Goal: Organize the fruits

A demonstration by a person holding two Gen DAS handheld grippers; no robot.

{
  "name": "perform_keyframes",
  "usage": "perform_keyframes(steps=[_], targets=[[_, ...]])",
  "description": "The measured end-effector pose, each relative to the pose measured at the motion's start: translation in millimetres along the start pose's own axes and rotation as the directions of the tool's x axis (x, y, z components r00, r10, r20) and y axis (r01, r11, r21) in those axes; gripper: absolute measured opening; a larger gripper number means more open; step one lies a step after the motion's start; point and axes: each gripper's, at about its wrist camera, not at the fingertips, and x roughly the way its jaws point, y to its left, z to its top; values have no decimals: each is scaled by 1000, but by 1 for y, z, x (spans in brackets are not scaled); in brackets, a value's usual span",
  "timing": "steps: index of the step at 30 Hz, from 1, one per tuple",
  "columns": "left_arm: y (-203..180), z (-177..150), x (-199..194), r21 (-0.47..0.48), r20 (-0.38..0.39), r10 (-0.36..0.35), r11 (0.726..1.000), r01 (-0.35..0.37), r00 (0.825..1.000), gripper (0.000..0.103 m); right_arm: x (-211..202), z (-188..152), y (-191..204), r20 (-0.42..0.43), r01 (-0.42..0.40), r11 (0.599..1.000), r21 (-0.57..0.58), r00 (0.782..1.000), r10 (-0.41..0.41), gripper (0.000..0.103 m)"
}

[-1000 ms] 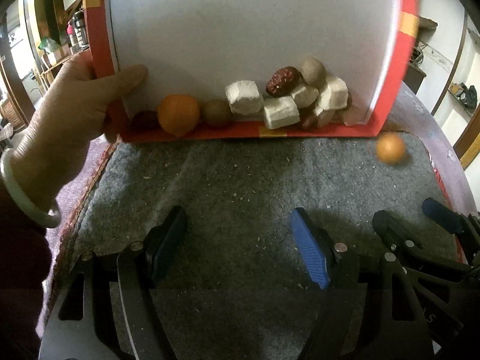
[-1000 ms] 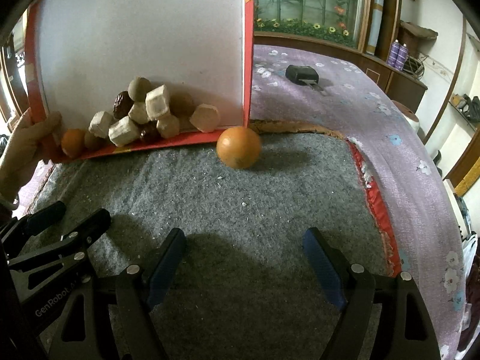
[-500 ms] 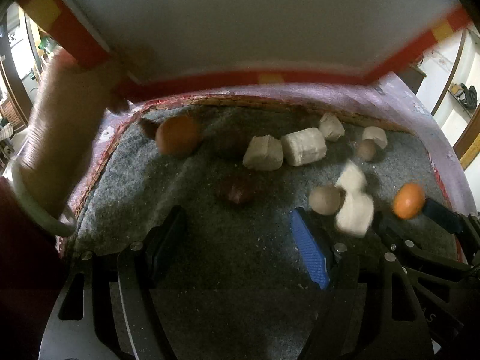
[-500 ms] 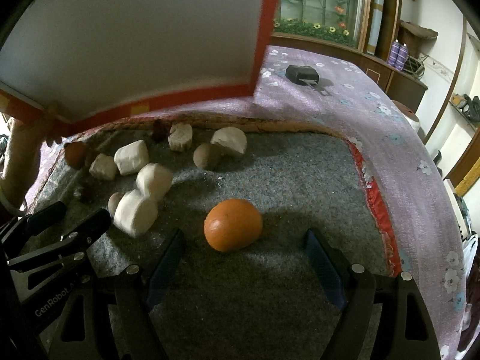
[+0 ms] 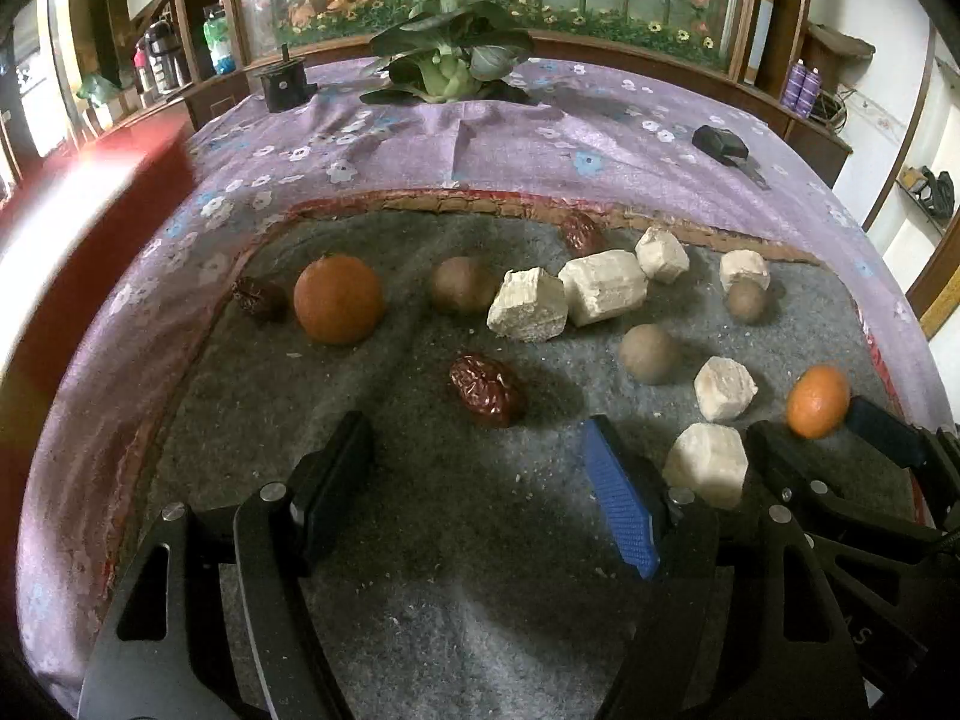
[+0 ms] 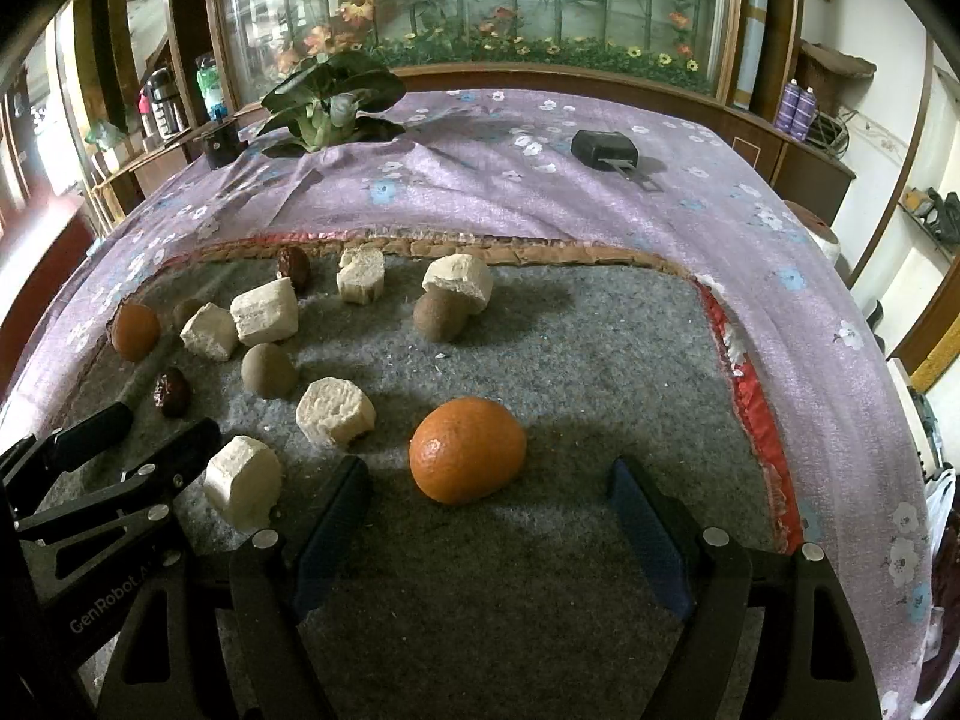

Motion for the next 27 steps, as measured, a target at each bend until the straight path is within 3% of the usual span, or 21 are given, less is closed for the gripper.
perform_keyframes(steps=[22,27], targets=[[1,0,0,0,0,0,1000,0,1000,73,-1,-1,0,0,-1,1000,1,1000,1,81],[0,0,0,5,-1,5,1000,-5,1000,73,-5,0,-4,3,-32,999,10,999,32,81]])
